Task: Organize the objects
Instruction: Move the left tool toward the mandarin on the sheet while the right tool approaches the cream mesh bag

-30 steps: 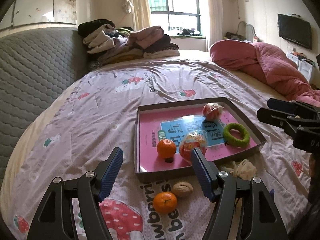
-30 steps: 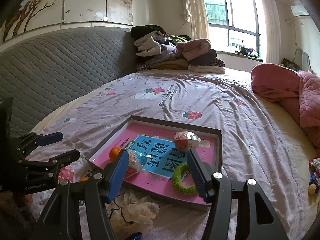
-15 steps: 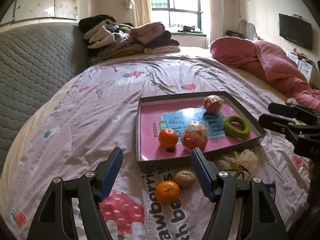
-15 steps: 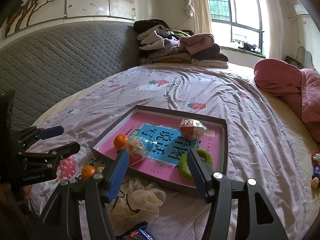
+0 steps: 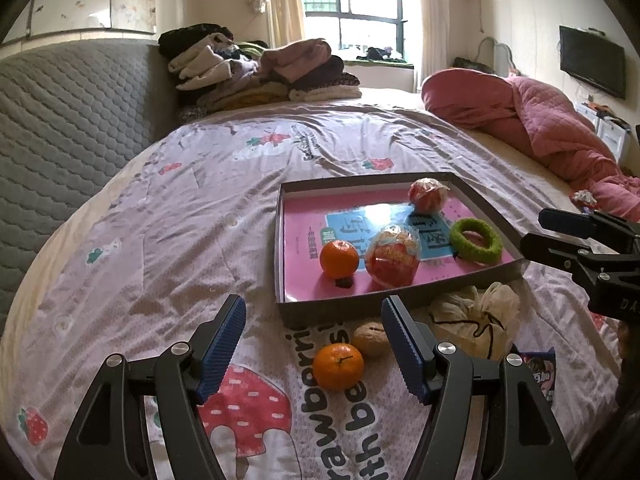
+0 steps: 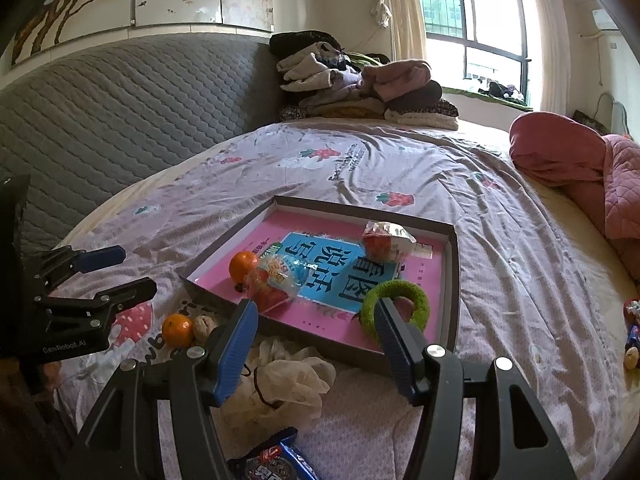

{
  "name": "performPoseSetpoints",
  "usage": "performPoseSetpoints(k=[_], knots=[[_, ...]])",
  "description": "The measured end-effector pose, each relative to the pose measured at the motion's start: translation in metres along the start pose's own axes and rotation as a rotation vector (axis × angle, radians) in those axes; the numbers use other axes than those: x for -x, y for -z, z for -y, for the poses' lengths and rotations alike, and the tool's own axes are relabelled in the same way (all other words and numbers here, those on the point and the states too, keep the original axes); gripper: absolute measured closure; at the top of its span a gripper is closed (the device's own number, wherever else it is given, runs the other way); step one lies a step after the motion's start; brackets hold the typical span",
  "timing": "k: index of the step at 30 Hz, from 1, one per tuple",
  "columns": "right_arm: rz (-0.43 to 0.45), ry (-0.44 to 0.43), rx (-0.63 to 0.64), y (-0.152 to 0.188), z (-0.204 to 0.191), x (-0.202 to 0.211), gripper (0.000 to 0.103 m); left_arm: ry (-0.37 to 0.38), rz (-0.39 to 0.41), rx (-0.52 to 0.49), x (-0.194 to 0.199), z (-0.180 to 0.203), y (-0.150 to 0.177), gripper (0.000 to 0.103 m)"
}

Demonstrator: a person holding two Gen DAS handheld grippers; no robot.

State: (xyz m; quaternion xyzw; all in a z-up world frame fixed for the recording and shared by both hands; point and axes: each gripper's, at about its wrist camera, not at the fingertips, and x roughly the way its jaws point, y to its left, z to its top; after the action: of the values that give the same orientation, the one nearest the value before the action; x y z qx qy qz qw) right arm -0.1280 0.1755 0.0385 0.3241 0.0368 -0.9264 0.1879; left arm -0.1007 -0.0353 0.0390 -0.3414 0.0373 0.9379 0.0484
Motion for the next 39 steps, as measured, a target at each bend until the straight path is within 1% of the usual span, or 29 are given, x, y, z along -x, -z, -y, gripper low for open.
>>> performPoseSetpoints(k=[12, 24, 39], knots=[[-0.044, 0.004, 0.008, 0.013, -0.002, -0.008, 0.043, 0.005, -0.044, -0.004, -0.007, 0.003, 0.015, 0.031], [-0.098, 0.013, 0.019, 0.023, -0.004, -0.02, 0.043, 0.014, -0.106, -0.019, -0.02, 0.009, 0.029, 0.031], [-0.124, 0.011, 0.032, 0.028, -0.008, -0.025, 0.043, 0.026, -0.155, -0.008, -0.03, 0.008, 0.034, 0.031]])
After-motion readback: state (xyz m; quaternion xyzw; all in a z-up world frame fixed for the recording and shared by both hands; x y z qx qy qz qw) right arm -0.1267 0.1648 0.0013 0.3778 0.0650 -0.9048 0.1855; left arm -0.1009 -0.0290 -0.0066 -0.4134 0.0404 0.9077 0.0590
